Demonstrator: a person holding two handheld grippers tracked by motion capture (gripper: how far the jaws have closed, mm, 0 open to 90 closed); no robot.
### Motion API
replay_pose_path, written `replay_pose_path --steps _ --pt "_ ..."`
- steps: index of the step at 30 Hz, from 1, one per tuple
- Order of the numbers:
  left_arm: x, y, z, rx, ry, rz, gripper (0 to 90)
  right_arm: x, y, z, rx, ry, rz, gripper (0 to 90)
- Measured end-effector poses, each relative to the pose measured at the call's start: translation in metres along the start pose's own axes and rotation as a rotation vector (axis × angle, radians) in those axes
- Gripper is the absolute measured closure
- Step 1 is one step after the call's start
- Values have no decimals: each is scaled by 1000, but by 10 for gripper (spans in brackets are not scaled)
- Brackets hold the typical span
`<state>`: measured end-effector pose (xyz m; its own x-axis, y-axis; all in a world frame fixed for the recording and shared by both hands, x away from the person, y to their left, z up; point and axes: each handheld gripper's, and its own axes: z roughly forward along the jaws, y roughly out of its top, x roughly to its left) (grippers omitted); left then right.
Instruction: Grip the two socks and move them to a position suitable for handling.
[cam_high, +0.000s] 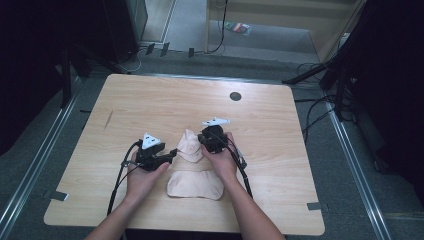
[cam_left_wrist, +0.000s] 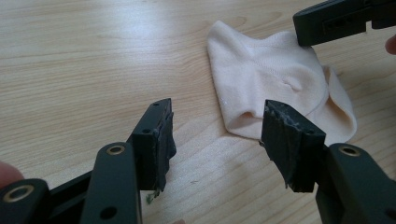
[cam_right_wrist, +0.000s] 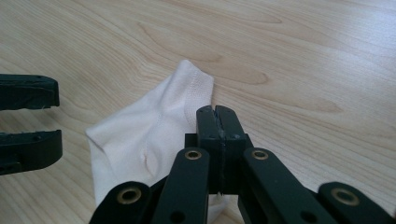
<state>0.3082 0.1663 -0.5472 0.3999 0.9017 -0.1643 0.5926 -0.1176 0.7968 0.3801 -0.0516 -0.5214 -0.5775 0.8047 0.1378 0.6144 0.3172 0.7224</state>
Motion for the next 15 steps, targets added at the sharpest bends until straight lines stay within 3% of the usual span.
replay_pose_path --steps 5,15 --pt "-2 0 2 7 -18 9 402 5 5 -8 -36 26 -5 900" --pt "-8 2 9 48 -33 53 292 32 32 -35 -104 71 -75 900"
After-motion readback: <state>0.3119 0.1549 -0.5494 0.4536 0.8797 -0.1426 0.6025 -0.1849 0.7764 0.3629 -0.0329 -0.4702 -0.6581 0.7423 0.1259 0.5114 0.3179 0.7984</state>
